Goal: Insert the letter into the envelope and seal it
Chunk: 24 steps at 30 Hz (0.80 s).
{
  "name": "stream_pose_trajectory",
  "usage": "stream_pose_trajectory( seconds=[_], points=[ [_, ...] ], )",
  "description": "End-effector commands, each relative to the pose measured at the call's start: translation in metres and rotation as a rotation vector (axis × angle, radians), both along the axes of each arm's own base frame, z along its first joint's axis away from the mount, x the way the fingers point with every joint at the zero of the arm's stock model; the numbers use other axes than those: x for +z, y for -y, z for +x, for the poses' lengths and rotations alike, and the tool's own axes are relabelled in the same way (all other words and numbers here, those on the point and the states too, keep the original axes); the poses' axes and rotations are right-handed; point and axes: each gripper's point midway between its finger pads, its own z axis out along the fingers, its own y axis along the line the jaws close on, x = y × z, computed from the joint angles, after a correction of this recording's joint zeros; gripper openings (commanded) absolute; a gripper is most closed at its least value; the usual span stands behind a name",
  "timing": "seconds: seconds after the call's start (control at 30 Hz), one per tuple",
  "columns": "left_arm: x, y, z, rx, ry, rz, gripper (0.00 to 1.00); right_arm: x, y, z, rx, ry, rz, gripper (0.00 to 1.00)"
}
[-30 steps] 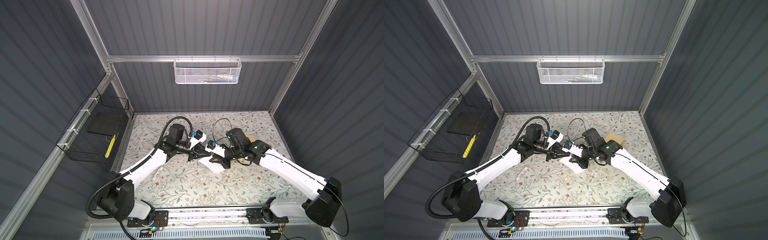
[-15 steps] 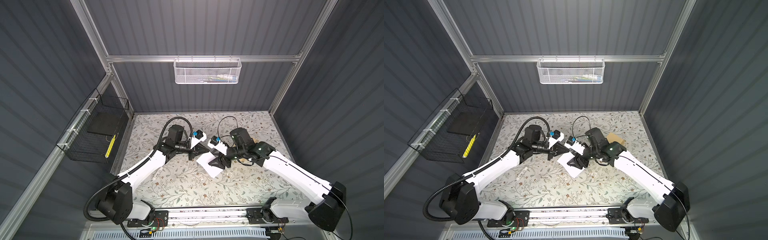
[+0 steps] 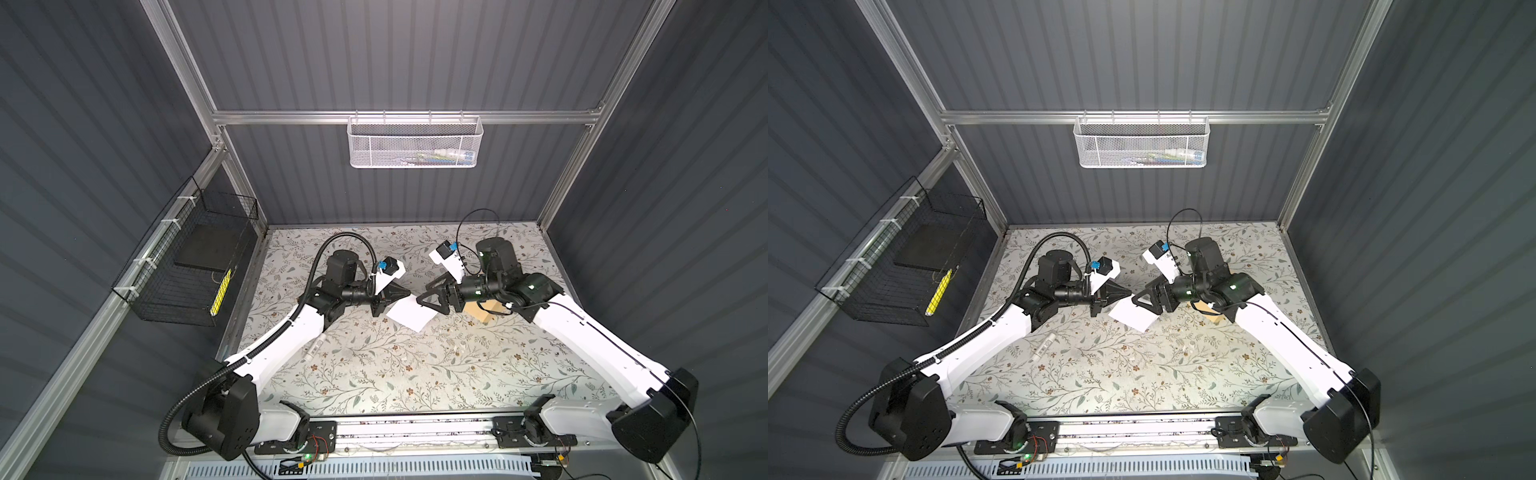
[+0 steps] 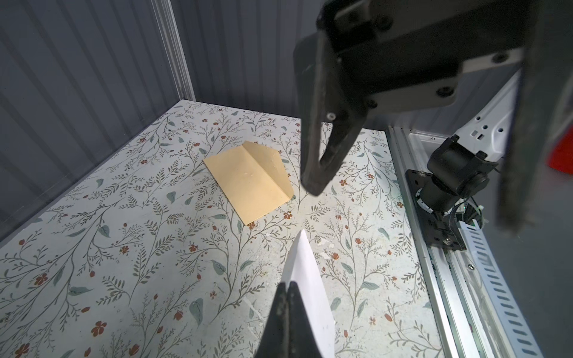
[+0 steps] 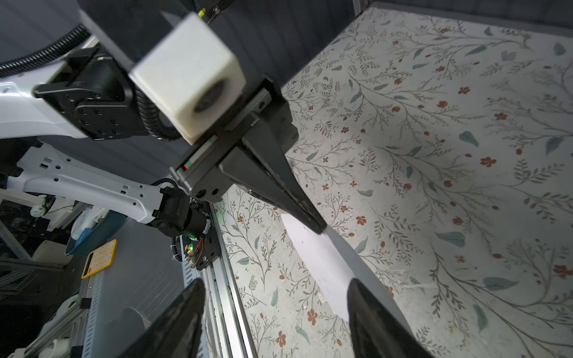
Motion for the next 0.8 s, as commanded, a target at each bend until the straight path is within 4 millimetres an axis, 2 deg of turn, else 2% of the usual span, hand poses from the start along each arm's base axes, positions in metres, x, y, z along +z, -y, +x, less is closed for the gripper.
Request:
stream_pose_trajectory(
  seconds=[0.0,0.57,0.67,0.77],
  points=[
    [0.013,-0.002,-0.011,-0.055,0.026,-0.043,0.0,-0.009,-0.001,-0.002,0.02,-0.061,-0.003,0.7],
    [0.023,-0.004,-0.025,-0.162,-0.003,-0.104,0.0,-0.03,-0.011,0.004,0.125,-0.024,0.005,0.62],
    [0.024,-0.004,-0.025,-0.166,-0.003,-0.109,0.0,-0.03,-0.013,0.005,0.136,-0.026,0.016,0.55],
    [0.021,-0.004,-0.022,-0.153,-0.002,-0.101,0.0,-0.029,-0.015,0.003,0.151,-0.033,0.03,0.45]
  ],
)
